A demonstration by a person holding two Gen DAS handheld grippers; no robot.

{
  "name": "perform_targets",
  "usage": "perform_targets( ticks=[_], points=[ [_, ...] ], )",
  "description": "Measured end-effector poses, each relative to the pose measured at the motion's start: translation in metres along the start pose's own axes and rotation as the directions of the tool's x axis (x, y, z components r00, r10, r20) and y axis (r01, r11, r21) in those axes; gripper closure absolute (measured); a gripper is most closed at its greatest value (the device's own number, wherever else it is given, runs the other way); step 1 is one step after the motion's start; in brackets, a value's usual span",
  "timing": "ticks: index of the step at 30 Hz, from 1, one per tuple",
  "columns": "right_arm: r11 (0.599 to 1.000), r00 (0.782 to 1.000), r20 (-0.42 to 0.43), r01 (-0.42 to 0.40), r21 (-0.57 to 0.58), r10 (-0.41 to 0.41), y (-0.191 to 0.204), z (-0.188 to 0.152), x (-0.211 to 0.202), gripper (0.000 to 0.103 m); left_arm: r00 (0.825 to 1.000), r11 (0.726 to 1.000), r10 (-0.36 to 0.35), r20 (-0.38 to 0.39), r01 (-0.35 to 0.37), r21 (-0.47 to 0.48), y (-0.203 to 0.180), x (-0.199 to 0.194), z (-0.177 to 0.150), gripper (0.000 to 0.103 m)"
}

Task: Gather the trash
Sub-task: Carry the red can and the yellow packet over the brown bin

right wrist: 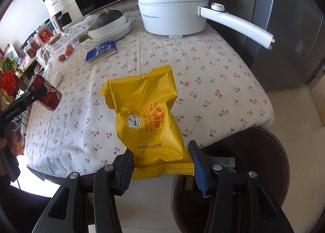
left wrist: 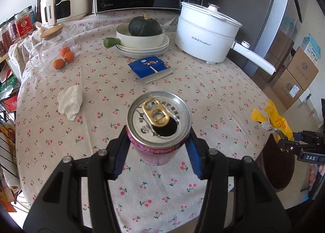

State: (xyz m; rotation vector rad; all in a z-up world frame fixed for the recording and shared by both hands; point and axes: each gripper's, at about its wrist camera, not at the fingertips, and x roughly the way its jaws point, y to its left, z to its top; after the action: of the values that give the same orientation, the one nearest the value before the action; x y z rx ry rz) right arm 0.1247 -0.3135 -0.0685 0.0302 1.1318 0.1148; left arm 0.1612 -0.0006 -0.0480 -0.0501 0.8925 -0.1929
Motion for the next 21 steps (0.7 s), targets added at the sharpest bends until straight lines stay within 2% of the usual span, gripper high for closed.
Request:
perform_targets(
  ticks=[4,11,16,21],
  points=[
    [0.997,1.000,-0.023,-0.013,0.079,0.015,-0.015,-0.020,-0.006,0.051,0.998,0.998,-0.067,-0.001,0.067,-0.014,-0.021,-0.010,-0.009,0.048],
    [0.991,1.000,0.008,-0.017,0.132,0.016,-0.045,-0.042,-0.028,0.051,0.988,0.986,-0.152,-0.029,0.154,0.063,-0.076,-0.010,-0.026,0.048],
    [0.978,1.000,-0.002,0.016,0.207,-0.016,-0.083,-0.060,-0.035,0.051,0.974,0.969,-0.217,-0.061,0.223,0.110,-0.119,-0.002,-0.032,0.048],
    [0.963,0.998,-0.022,0.055,0.263,-0.051,-0.116,-0.079,-0.037,0.051,0.953,0.941,-0.285,-0.100,0.298,0.159,-0.164,0.012,-0.036,0.048]
  ],
)
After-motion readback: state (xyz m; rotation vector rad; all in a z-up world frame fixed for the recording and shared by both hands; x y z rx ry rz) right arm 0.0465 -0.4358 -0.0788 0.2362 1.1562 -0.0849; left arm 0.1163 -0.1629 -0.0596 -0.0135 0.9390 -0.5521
